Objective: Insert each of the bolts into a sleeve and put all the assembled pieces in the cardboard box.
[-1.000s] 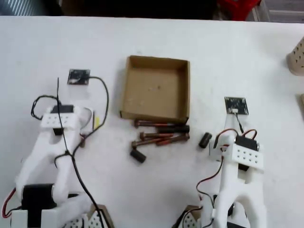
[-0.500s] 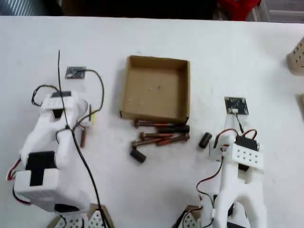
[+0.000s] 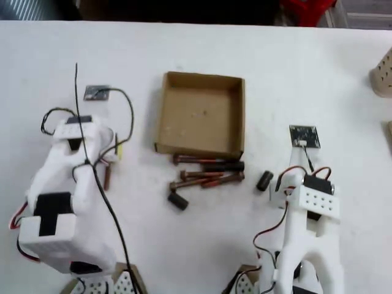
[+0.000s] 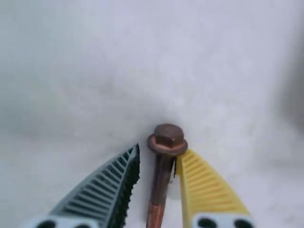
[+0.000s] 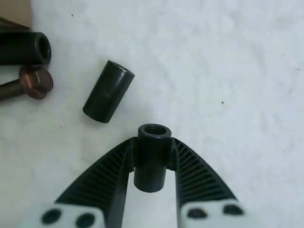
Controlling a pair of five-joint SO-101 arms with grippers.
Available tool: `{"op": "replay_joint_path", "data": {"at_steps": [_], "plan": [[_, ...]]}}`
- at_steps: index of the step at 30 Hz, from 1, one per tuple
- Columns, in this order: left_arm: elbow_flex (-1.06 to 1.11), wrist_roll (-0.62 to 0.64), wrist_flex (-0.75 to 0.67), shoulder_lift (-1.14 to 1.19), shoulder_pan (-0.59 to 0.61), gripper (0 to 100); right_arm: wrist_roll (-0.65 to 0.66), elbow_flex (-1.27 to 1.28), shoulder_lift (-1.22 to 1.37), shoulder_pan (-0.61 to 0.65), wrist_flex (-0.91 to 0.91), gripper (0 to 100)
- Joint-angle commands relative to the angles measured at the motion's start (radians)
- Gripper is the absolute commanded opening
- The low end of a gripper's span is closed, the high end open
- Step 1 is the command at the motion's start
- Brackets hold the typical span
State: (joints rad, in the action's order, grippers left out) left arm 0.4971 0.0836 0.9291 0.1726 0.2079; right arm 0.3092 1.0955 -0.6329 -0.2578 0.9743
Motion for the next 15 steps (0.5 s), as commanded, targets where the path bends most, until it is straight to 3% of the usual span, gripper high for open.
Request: {"op": "replay_joint_path", "data": {"at_steps": [1, 6, 9, 15], "plan": [[-0.064, 0.051, 0.018, 0.039, -0.044, 17, 0.011, -0.005, -0.019, 0.013, 0.005, 1.7], [-0.117, 0.048, 0.075, 0.084, -0.045, 14, 0.011, -0.005, -0.019, 0.013, 0.005, 1.7], [-0.117, 0.037, 0.077, 0.085, -0.045, 2, 0.011, -0.005, -0.019, 0.013, 0.005, 1.7], [-0.112, -0.017, 0.078, 0.084, -0.047, 2, 0.011, -0.005, -0.021, 0.013, 0.004, 1.7]]}}
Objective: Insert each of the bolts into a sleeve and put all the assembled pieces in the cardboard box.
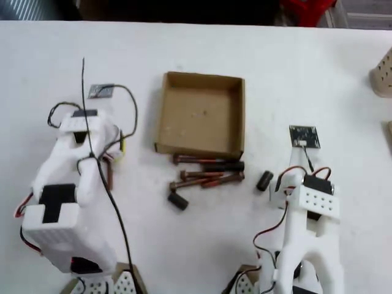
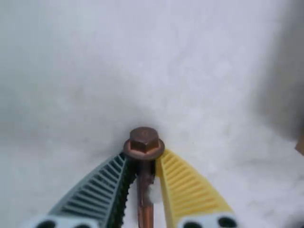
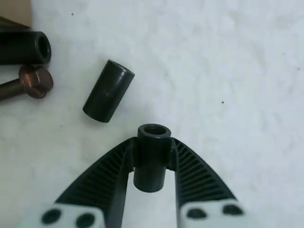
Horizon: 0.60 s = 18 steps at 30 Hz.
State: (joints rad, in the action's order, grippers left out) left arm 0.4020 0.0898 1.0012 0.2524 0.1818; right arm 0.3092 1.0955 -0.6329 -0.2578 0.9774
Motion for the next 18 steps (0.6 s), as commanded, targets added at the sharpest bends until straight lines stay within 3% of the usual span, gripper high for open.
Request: {"op": "replay_joint_path", "data": {"at_steps": [1, 6, 18], "plan": [[-0.017, -0.023, 0.006, 0.004, -0.021, 2, 0.011, -0.005, -0.022, 0.013, 0.001, 1.7], [-0.017, -0.023, 0.000, -0.015, -0.013, 2, 0.011, -0.006, -0.027, 0.027, 0.001, 1.7], [0.166, -0.029, -0.158, -0.183, 0.008, 2, 0.000, -0.040, -0.028, 0.236, 0.045, 1.7]]}}
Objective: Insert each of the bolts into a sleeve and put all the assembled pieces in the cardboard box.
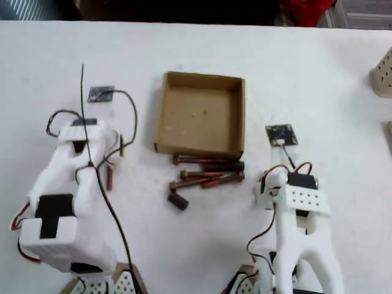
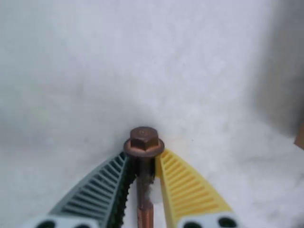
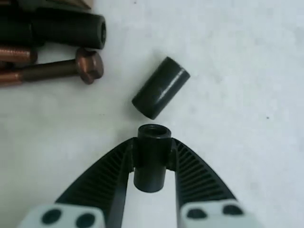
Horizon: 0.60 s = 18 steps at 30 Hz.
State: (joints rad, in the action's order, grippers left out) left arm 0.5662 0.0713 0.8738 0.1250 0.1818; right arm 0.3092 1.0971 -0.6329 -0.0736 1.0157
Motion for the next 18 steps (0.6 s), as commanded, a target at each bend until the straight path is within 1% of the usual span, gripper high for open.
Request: {"op": "replay_joint_path", "data": {"at_steps": [1, 5, 9, 11, 16, 18], "plan": [[0.002, -0.011, -0.032, -0.056, 0.008, 2, 0.000, -0.052, -0.028, 0.070, 0.007, 1.7], [0.002, -0.012, -0.032, -0.056, 0.008, 2, -0.015, -0.110, -0.028, 0.154, 0.008, 1.7], [0.002, -0.012, -0.032, -0.056, 0.010, 2, -0.180, -0.170, -0.028, 0.234, 0.008, 1.7], [0.002, -0.012, -0.032, -0.056, 0.010, 2, -0.238, -0.198, -0.028, 0.286, 0.007, 1.7], [0.002, -0.012, -0.032, -0.056, 0.008, 2, -0.267, -0.239, -0.028, 0.374, -0.002, 1.7], [0.002, -0.012, -0.032, -0.056, 0.008, 2, -0.269, -0.241, -0.025, 0.406, -0.042, 1.7]]}}
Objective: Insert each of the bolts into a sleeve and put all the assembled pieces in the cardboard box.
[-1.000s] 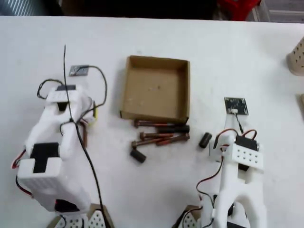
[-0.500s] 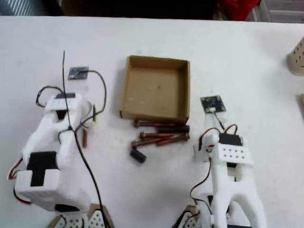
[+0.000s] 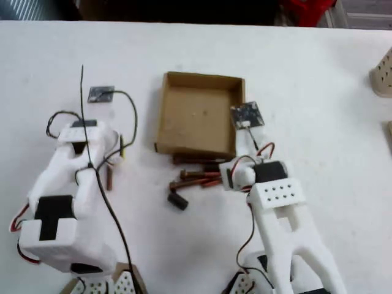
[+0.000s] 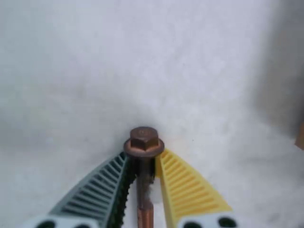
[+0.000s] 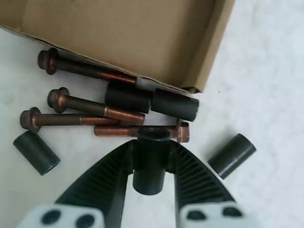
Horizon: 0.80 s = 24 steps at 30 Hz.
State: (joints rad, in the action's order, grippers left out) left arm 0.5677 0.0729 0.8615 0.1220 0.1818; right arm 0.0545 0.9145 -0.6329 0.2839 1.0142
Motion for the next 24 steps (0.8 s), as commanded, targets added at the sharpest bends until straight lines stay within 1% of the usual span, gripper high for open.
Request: {"op": "replay_joint_path", "data": {"at_steps": [1, 4, 8, 10, 13, 14, 15, 16, 18, 21, 24], "plan": [[0.000, -0.014, -0.020, -0.053, 0.008, 2, -0.014, -0.058, -0.021, 0.062, -0.070, 1.7], [0.000, -0.014, -0.020, -0.053, 0.008, 2, -0.014, -0.058, -0.019, 0.087, -0.148, 1.6], [0.000, -0.014, -0.020, -0.053, 0.008, 2, -0.020, -0.058, -0.025, 0.122, -0.189, 1.6], [0.000, -0.014, -0.020, -0.053, 0.008, 2, -0.087, -0.058, -0.021, 0.127, -0.202, 1.6], [0.000, -0.014, -0.020, -0.053, 0.008, 2, -0.247, -0.025, -0.028, 0.124, -0.206, 1.6], [0.000, -0.014, -0.020, -0.053, 0.008, 2, -0.278, -0.006, -0.035, 0.119, -0.203, 1.6], [0.000, -0.014, -0.020, -0.053, 0.008, 2, -0.279, 0.017, -0.044, 0.105, -0.196, 1.6], [0.000, -0.014, -0.020, -0.053, 0.008, 2, -0.269, 0.049, -0.056, 0.077, -0.185, 1.6], [0.000, -0.014, -0.020, -0.053, 0.010, 2, -0.207, 0.112, -0.091, -0.002, -0.173, 1.6], [0.000, -0.014, -0.020, -0.053, 0.008, 2, -0.061, 0.183, -0.154, -0.196, -0.176, 1.7], [0.000, -0.014, -0.020, -0.053, 0.007, 2, 0.110, 0.187, -0.193, -0.395, -0.176, 1.8]]}}
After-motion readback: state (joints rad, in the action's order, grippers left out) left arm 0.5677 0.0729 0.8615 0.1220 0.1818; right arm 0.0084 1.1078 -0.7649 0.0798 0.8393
